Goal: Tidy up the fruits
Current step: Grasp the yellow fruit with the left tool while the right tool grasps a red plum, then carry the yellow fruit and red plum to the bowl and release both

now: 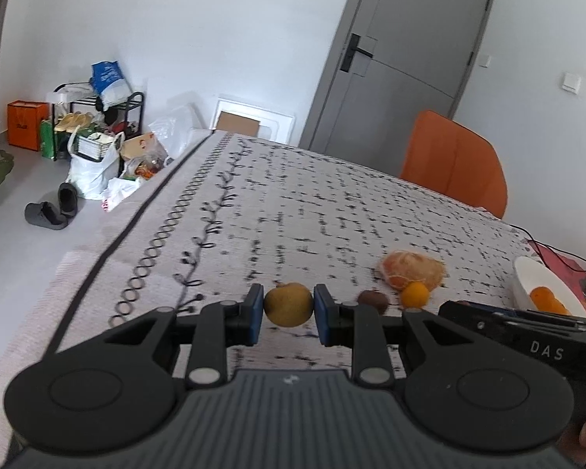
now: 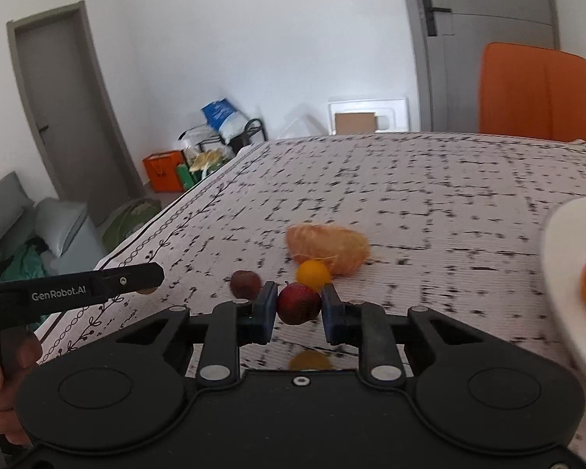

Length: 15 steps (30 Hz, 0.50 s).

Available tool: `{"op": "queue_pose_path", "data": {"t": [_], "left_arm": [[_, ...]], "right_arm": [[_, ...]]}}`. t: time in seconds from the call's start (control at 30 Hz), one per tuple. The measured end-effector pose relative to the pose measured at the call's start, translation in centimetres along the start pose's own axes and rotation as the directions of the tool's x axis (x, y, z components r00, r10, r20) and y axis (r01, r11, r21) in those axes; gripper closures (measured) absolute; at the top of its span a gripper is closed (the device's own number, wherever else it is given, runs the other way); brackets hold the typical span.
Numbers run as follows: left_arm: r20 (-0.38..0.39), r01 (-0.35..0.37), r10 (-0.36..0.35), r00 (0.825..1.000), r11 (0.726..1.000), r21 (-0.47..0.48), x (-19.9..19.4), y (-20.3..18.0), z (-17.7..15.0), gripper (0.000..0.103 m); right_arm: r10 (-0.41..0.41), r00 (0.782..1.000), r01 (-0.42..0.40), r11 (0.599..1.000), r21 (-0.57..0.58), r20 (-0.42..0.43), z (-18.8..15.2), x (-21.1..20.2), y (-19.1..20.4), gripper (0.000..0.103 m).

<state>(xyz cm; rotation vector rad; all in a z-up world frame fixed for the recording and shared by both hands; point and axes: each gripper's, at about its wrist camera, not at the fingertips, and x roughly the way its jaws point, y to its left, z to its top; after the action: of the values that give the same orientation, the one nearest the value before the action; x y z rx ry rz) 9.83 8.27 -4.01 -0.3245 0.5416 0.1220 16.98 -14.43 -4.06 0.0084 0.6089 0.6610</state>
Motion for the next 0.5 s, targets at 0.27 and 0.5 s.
{"op": "queue_pose_path", "data": {"t": [0.27, 0.5], "left_arm": [[0.002, 0.042, -0.042, 0.999, 0.998, 0.042, 0.0, -2.8, -0.1, 0.077], [0.004, 0.076, -0.077, 0.997, 0.995, 0.066, 0.3, -5.3, -0.2, 0.077]], "right_arm": [[-0.047, 0.997, 0.045, 0.998, 0.038, 0.055, 0.1, -2.9, -2.3, 0.081], [-0.091, 0.992, 0.086, 0.994, 0.062, 0.084, -0.3, -4.9, -4.2, 0.08]]}}
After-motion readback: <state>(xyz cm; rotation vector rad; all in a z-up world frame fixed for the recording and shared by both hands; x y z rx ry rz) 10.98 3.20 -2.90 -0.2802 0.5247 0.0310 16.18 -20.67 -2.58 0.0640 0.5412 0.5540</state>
